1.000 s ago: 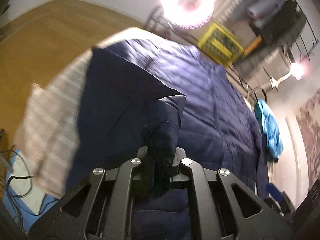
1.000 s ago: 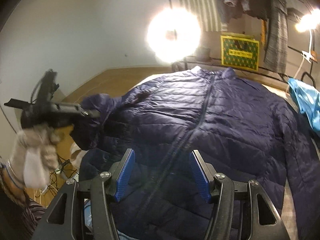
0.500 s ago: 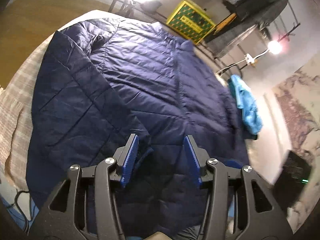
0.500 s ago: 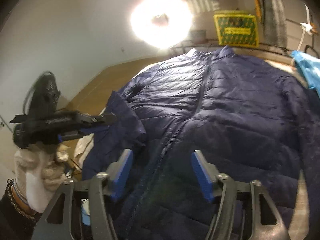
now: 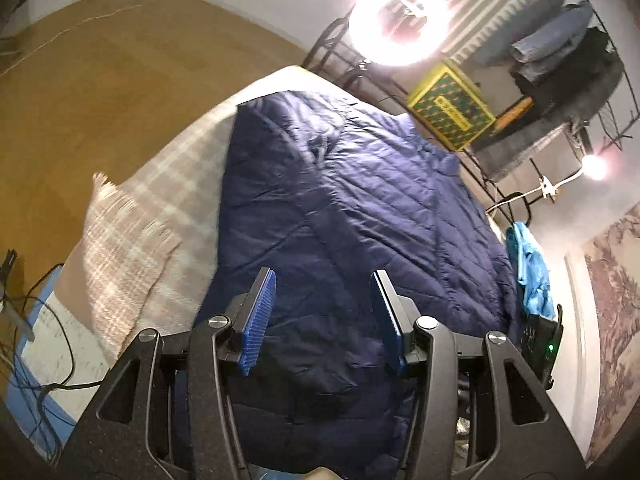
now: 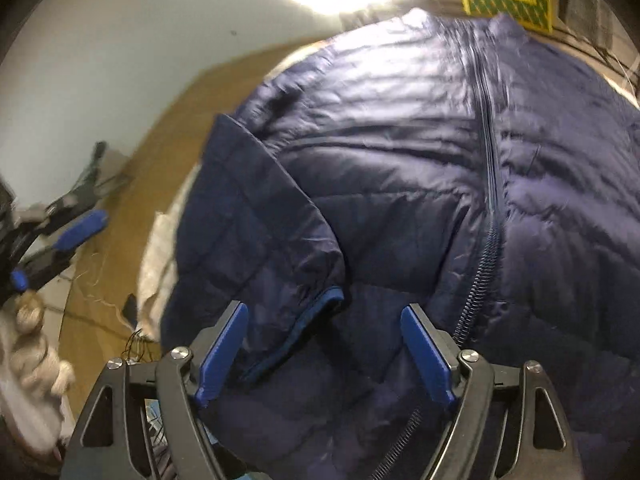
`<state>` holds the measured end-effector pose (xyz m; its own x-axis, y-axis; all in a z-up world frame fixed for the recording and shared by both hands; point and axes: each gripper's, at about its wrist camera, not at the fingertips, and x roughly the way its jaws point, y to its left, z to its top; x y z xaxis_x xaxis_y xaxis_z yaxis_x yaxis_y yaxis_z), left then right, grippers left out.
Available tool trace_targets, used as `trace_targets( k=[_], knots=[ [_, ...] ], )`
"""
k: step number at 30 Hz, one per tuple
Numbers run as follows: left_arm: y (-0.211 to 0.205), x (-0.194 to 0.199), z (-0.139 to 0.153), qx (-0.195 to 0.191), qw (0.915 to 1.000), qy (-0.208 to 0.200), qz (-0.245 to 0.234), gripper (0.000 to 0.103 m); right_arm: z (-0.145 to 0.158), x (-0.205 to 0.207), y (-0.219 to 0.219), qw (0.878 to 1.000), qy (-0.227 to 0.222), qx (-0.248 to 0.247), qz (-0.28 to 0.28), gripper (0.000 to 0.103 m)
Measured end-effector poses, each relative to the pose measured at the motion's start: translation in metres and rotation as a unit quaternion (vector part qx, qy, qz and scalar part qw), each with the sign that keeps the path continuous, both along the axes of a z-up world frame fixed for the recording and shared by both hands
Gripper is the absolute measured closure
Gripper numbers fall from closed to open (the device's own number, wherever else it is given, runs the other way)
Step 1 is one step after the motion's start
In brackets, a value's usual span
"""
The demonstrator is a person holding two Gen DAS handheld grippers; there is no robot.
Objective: Fold large clothes
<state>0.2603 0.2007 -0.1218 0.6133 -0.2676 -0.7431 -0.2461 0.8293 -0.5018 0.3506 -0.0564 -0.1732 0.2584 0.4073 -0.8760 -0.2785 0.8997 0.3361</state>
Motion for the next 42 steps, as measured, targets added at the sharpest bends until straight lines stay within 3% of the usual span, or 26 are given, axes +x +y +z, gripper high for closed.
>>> trace_targets(
  k=[3, 4, 5, 7, 8, 10, 12, 22, 30, 36, 42],
  knots=[
    [0.009, 0.000, -0.004, -0.010, 0.9999, -0.001, 0.006, 0.053, -0.013, 0.008, 0.006, 1.000, 0.023, -0.006, -0.019, 0.023],
    [0.009, 0.002, -0.003, -0.009, 0.9999, -0.002, 0.008, 0.053, -0.016, 0.011, 0.008, 0.999, 0.025, -0.006, -0.019, 0.029],
    [0.010, 0.002, -0.003, -0.007, 0.9999, -0.003, 0.011, 0.053, -0.019, 0.012, 0.011, 0.999, 0.027, -0.009, -0.019, 0.036],
    [0.011, 0.005, -0.002, -0.003, 0.9999, -0.004, 0.013, 0.053, -0.024, 0.014, 0.018, 0.999, 0.034, -0.019, -0.010, 0.063],
    [0.011, 0.005, 0.000, -0.002, 0.9999, -0.005, 0.014, 0.053, -0.027, 0.015, 0.020, 0.999, 0.036, -0.022, -0.006, 0.067],
    [0.012, 0.008, 0.001, -0.004, 0.9998, -0.006, 0.016, 0.053, -0.027, 0.014, 0.019, 0.999, 0.032, -0.021, -0.004, 0.086],
    [0.013, 0.009, 0.000, -0.003, 0.9998, -0.006, 0.016, 0.053, -0.023, 0.014, 0.015, 1.000, 0.030, -0.008, -0.003, 0.097],
    [0.024, 0.025, 0.003, -0.001, 0.9990, -0.015, 0.041, 0.053, 0.054, 0.040, -0.006, 0.994, -0.096, -0.042, 0.040, 0.099],
    [-0.007, 0.086, 0.002, 0.041, 0.9989, -0.021, 0.009, 0.053, 0.102, 0.115, -0.068, 0.986, -0.158, -0.054, -0.011, 0.099],
    [-0.028, 0.147, -0.018, 0.059, 0.9982, -0.012, -0.004, 0.053, 0.103, 0.171, -0.135, 0.982, -0.161, -0.056, -0.078, 0.099],
    [-0.064, 0.208, -0.047, 0.074, 0.9965, -0.001, -0.039, 0.053, 0.079, 0.227, -0.194, 0.973, -0.159, -0.092, -0.142, 0.099]
  ],
)
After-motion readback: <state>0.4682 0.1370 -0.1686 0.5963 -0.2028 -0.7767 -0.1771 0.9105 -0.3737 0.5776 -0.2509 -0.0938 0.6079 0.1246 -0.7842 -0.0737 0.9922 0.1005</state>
